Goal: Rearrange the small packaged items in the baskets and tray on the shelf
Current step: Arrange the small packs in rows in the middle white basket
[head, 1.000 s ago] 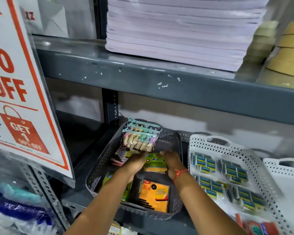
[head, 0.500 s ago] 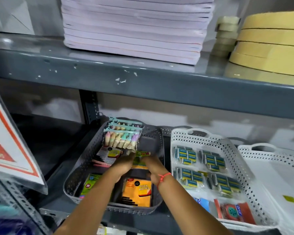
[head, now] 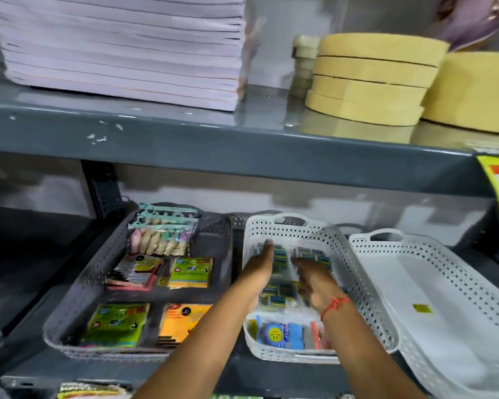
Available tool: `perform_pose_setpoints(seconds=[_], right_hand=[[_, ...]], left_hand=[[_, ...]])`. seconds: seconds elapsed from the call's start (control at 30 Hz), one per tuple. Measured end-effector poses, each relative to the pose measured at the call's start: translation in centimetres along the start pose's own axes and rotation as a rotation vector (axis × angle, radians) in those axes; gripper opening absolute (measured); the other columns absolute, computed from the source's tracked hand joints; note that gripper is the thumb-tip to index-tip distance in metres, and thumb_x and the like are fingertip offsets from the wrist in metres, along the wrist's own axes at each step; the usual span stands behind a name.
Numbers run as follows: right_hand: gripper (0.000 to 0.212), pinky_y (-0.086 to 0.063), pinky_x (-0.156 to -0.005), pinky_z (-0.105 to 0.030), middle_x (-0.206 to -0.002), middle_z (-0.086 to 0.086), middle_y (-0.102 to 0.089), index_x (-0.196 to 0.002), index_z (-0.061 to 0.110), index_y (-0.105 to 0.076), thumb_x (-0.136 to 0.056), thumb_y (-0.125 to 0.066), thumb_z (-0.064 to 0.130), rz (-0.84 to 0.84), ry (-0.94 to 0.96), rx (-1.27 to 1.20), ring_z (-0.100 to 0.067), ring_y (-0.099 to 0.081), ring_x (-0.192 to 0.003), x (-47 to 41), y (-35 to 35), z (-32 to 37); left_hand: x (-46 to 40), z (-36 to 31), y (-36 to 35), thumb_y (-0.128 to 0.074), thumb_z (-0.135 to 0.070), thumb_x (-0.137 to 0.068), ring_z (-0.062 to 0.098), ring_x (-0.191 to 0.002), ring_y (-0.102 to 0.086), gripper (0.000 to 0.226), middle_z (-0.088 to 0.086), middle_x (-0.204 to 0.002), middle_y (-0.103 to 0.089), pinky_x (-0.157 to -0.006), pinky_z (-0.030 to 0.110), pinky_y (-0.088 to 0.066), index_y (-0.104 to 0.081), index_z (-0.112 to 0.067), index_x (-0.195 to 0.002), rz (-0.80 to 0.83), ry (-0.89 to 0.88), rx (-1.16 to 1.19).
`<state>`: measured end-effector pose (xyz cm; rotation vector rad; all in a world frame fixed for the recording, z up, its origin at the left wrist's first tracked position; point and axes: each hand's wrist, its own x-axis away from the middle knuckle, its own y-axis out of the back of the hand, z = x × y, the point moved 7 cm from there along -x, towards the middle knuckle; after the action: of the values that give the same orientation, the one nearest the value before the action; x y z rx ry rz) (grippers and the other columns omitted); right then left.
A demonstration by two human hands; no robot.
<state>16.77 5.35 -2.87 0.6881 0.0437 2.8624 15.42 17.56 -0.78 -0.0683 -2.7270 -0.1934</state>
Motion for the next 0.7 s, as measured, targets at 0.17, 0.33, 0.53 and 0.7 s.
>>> perform_pose_setpoints(seconds=[0.17, 0.33, 0.53, 0.7], right_hand=[[0.025, -0.028, -0.042, -0.021, -0.037, 0.004, -0.048, -0.070, 0.015, -0.055, -0.093, -0.049, 0.022, 0.083, -0.104, 0.063, -0.011, -0.041, -0.039, 0.2, 0.9, -2.5], [0.028, -0.033, -0.051, -0.022, -0.088, -0.006, -0.056, -0.111, 0.003, -0.057, -0.097, -0.043, 0.022, 0.157, -0.066, 0.106, -0.010, -0.043, -0.058, 0.1, -0.9, -2.0], [0.032, -0.033, -0.053, -0.020, -0.073, 0.000, -0.051, -0.115, 0.006, -0.060, -0.093, -0.050, 0.027, 0.226, -0.026, 0.177, -0.009, -0.037, -0.053, 0.1, -1.2, -2.0], [0.021, -0.043, -0.061, -0.026, -0.087, -0.014, -0.062, -0.088, 0.007, -0.057, -0.096, -0.042, 0.019, 0.004, 0.101, 0.170, -0.018, -0.051, -0.067, -1.6, 3.8, -0.3]], left_hand=[[-0.1, 2.2, -2.1, -0.012, -0.057, -0.096, 0.028, -0.147, -0.020, 0.069, 0.010, -0.161, -0.015, -0.117, 0.039, -0.020, -0.016, -0.016, -0.151, 0.076, 0.165, -0.169], [-0.2, 2.8, -2.0, -0.014, -0.056, -0.097, 0.027, -0.146, -0.021, 0.067, 0.010, -0.161, -0.015, -0.116, 0.040, -0.020, -0.016, -0.016, -0.152, 0.065, 0.181, -0.162], [0.1, 2.7, -1.7, -0.016, -0.055, -0.098, 0.029, -0.144, -0.026, 0.066, 0.012, -0.159, -0.022, -0.115, 0.040, -0.024, -0.021, -0.015, -0.150, 0.003, 0.173, -0.193], [0.7, 1.3, -1.7, -0.013, -0.051, -0.099, 0.028, -0.121, -0.052, 0.069, 0.024, -0.140, -0.047, -0.098, 0.033, -0.041, -0.050, -0.002, -0.130, -0.135, 0.045, -0.301]])
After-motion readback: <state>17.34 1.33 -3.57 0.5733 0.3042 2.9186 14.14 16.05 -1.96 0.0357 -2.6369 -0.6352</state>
